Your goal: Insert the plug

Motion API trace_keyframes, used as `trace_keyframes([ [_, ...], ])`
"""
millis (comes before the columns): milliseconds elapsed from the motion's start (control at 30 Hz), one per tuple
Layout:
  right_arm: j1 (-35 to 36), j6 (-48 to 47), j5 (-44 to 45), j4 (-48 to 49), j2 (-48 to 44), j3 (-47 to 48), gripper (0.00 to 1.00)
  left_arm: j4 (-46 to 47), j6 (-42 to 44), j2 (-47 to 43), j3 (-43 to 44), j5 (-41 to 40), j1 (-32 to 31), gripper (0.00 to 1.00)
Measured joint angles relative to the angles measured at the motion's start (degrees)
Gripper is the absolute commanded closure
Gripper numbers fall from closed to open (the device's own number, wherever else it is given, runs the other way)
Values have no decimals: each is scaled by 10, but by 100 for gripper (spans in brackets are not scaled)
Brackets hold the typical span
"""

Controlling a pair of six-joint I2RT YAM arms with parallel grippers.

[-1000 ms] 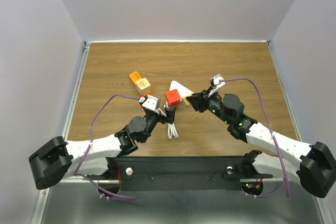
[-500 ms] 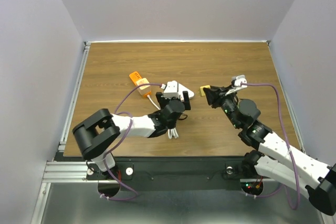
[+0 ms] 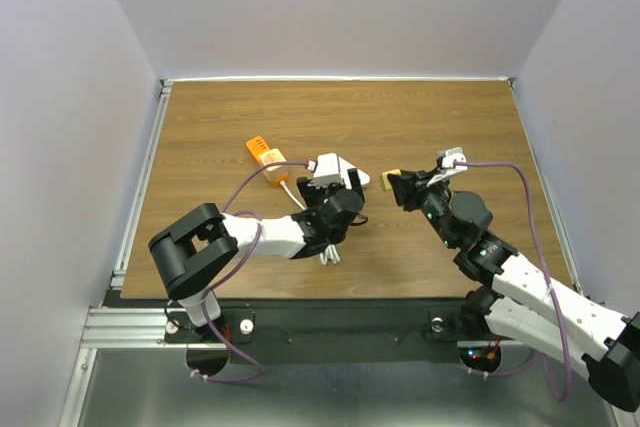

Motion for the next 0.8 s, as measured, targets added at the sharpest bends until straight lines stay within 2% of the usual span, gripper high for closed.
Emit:
trace_keyframes([
  [300,0,0,-9,-1,0,0,100,-41,-10,1,-2,-19,-4,1],
  [567,0,0,-23,-2,0,0,99,-70,-14,51,30,-34,1,3],
  [767,0,0,-28,-2,0,0,100,-69,13,58,30,-31,15,31],
  [800,0,0,-28,-2,0,0,100,-66,21,58,30,-31,17,43],
])
